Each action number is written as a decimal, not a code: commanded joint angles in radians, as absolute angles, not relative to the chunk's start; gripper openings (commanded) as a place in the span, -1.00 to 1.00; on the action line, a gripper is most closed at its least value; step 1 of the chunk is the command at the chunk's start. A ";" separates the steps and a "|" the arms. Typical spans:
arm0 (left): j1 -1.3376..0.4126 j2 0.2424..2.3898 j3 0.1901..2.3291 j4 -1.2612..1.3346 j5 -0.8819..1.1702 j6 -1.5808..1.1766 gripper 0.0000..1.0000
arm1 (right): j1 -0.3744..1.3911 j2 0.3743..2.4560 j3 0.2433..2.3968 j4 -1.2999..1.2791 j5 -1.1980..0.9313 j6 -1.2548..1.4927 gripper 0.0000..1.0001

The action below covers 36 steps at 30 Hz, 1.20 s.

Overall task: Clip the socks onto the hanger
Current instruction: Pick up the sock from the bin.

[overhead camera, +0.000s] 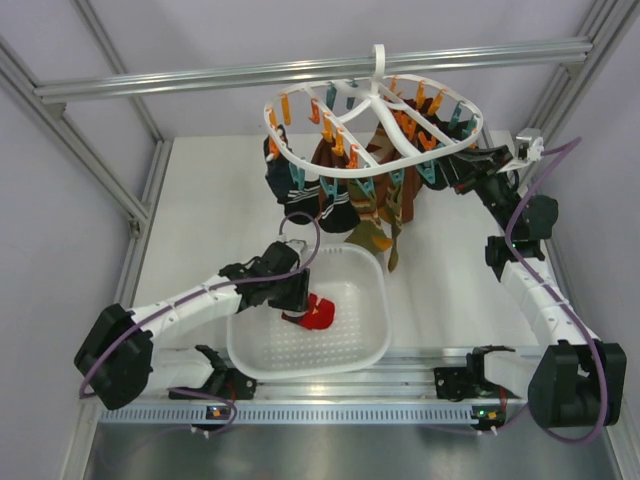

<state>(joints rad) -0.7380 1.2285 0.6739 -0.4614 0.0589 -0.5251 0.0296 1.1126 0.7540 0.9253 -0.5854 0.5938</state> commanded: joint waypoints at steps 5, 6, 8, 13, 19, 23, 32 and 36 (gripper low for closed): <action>-0.785 1.275 0.638 -0.384 0.055 -0.568 -0.10 | 0.023 1.097 0.796 0.927 -0.603 0.572 -1.00; -0.784 1.281 0.637 -0.380 0.057 -0.568 -0.18 | 0.025 1.095 0.796 0.927 -0.603 0.572 -1.00; -0.785 1.282 0.635 -0.377 0.069 -0.566 -0.47 | 0.021 1.095 0.796 0.928 -0.604 0.572 -1.00; -0.798 1.250 0.646 -0.370 0.080 -0.555 -0.86 | 0.023 1.098 0.799 0.927 -0.603 0.568 -1.00; -0.885 1.119 0.686 -0.373 0.012 -0.444 -1.00 | 0.023 1.100 0.801 0.925 -0.604 0.555 -1.00; -0.963 1.082 0.739 -0.368 -0.033 -0.281 -1.00 | 0.021 1.097 0.798 0.927 -0.607 0.557 -1.00; -1.065 0.996 0.833 -0.307 -0.045 -0.006 -1.00 | 0.023 1.094 0.818 0.917 -0.611 0.552 -1.00; -1.089 0.919 0.871 -0.293 -0.031 0.107 -1.00 | 0.021 1.104 0.827 0.917 -0.615 0.555 -1.00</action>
